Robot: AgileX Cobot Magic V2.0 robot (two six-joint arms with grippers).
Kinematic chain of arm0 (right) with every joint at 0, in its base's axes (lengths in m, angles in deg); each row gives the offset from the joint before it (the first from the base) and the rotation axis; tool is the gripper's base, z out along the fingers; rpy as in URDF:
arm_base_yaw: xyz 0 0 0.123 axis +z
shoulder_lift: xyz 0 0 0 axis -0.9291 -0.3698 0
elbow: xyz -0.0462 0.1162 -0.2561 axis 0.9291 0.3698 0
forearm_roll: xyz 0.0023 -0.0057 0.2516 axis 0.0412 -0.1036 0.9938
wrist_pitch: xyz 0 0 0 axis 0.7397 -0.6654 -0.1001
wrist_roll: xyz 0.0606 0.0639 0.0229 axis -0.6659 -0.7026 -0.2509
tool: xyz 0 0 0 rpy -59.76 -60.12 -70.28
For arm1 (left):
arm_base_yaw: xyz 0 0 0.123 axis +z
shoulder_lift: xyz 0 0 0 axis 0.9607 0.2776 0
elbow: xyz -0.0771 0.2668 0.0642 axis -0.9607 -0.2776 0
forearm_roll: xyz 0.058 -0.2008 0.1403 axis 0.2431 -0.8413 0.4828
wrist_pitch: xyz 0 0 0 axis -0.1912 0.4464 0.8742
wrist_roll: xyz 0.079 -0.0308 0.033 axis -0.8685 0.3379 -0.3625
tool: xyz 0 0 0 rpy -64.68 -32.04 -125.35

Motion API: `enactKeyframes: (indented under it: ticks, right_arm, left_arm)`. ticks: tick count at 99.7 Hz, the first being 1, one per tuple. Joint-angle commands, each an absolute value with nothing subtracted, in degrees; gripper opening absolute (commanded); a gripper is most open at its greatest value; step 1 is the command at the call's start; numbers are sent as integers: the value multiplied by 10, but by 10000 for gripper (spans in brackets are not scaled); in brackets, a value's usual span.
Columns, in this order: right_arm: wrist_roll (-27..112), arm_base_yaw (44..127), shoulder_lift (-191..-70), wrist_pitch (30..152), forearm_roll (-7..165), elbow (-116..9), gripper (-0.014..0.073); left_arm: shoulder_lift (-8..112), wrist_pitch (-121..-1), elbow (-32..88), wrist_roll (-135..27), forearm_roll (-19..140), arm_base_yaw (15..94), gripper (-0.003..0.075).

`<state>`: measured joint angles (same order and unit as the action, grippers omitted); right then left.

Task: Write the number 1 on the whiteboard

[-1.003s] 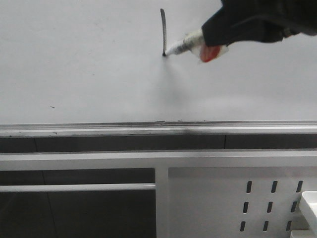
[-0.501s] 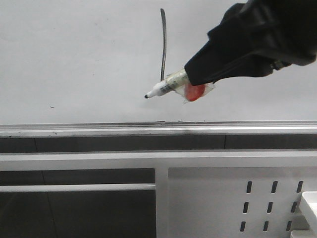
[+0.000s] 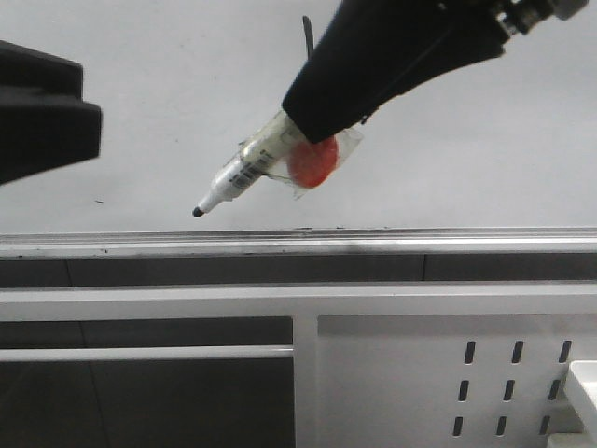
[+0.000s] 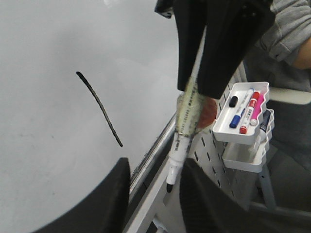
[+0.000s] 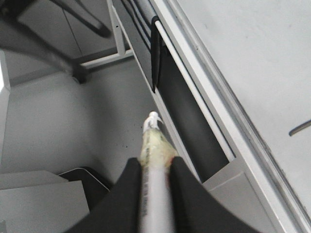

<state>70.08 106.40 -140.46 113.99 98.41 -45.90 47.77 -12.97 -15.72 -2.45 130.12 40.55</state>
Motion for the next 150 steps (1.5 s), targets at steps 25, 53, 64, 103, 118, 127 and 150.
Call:
enactKeyframes:
  ticks: [25, 53, 64, 103, 118, 127, 150]
  right_arm:
    - [707, 1077, -1426, 1147, 984, -529, -69]
    - [707, 1087, -1426, 1154, 988, -534, -69]
    - [707, 1087, -1426, 1154, 988, -534, -69]
    - [707, 1087, -1426, 1159, 990, -534, -69]
    - [707, 1087, -1426, 1159, 1001, -534, 59]
    - [707, 1087, -1422, 1148, 1004, -534, 300]
    - [707, 1067, -1352, 1106, 993, -534, 387]
  left_arm:
    - [562, -97, -95, -15, 1312, 390, 292]
    - [610, -93, -66, -15, 1309, 390, 292]
    - [612, -86, -65, -15, 1312, 390, 291]
    - [612, -82, -65, -15, 1312, 390, -20]
    - [612, -81, -65, -15, 1312, 390, -20]
    - [612, -81, -67, -15, 1311, 390, -20]
    - [612, -59, -116, -19, 1145, 390, -20]
